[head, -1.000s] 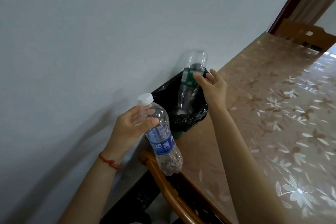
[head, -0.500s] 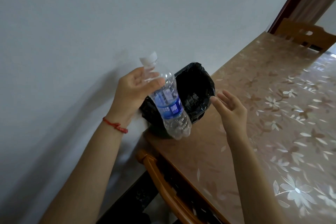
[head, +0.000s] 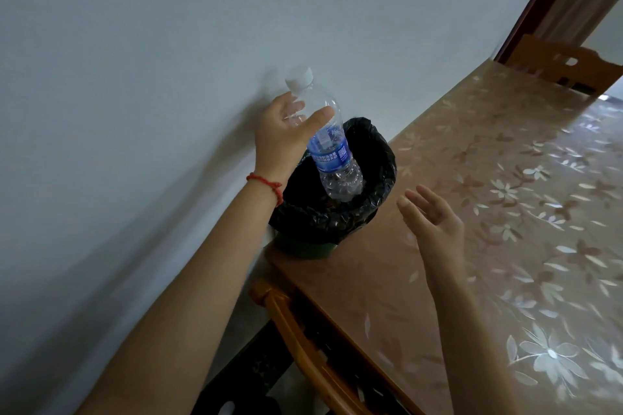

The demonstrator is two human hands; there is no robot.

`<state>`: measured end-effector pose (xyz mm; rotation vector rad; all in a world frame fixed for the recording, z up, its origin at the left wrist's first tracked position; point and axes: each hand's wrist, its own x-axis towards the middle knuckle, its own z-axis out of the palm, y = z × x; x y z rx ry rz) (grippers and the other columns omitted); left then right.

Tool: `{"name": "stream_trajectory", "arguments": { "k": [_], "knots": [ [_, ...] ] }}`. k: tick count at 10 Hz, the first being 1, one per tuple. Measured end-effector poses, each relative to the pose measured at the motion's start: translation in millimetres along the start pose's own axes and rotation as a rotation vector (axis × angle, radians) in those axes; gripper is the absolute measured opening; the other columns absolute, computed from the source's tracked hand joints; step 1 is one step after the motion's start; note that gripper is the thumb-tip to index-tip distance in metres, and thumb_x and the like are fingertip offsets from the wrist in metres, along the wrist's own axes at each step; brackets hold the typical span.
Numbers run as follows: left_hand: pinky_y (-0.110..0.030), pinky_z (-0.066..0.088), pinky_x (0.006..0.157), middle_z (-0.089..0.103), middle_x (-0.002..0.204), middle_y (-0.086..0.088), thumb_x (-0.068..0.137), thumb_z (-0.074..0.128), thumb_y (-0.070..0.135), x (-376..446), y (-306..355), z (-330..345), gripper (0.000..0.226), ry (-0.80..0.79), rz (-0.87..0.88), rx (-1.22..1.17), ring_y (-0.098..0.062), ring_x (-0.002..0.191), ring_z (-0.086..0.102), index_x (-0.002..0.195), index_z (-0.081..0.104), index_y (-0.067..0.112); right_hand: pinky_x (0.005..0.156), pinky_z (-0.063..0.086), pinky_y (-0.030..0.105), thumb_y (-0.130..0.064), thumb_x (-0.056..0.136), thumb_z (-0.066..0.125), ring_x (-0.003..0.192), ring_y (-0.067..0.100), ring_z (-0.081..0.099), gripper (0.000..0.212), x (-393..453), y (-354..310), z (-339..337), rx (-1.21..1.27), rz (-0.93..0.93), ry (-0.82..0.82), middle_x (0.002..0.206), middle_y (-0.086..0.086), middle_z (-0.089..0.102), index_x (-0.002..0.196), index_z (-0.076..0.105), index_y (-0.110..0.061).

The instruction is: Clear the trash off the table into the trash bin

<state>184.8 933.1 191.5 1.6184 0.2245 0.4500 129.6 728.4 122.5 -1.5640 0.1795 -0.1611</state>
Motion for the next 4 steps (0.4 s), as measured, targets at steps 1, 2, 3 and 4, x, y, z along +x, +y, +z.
{"name": "stream_trajectory", "arguments": {
  "k": [1, 2, 3, 4],
  "knots": [
    [-0.02, 0.047, 0.084, 0.057, 0.12, -0.006, 0.072, 0.076, 0.026, 2.9, -8.0, 6.2, 0.062, -0.007, -0.02, 0.028, -0.012, 0.103, 0.056, 0.126, 0.051, 0.009, 0.082, 0.052, 0.018, -0.02, 0.077, 0.071, 0.107, 0.012, 0.061, 0.052, -0.7, 1.4, 0.9, 0.002, 0.003, -0.014, 0.119, 0.006, 0.063, 0.126, 0.053, -0.013],
    [-0.021, 0.042, 0.088, 0.051, 0.133, -0.01, 0.073, 0.076, 0.026, 1.5, -11.0, 9.1, 0.073, -0.045, -0.059, 0.024, -0.013, 0.112, 0.052, 0.135, 0.041, 0.011, 0.087, 0.049, 0.023, -0.024, 0.077, 0.071, 0.107, 0.011, 0.061, 0.053, -2.3, 0.5, 1.7, -0.02, 0.012, -0.028, 0.118, 0.003, 0.063, 0.126, 0.053, -0.015],
    [-0.026, 0.043, 0.096, 0.052, 0.134, -0.009, 0.075, 0.074, 0.028, -2.8, -16.1, 6.0, 0.067, -0.067, -0.054, 0.014, -0.017, 0.12, 0.051, 0.133, 0.044, 0.012, 0.09, 0.049, 0.026, -0.025, 0.077, 0.07, 0.107, 0.011, 0.061, 0.052, -3.4, 2.1, 1.5, -0.017, 0.007, -0.039, 0.118, 0.002, 0.064, 0.126, 0.053, -0.015],
    [-0.027, 0.043, 0.1, 0.055, 0.132, -0.006, 0.079, 0.069, 0.03, -16.2, -18.9, -2.5, 0.056, -0.108, -0.03, 0.078, -0.015, 0.119, 0.053, 0.129, 0.05, 0.012, 0.092, 0.049, 0.028, -0.028, 0.078, 0.068, 0.106, 0.009, 0.061, 0.048, -5.9, 1.3, 2.6, -0.036, 0.019, -0.053, 0.115, 0.0, 0.065, 0.124, 0.055, -0.016]
  ]
}}
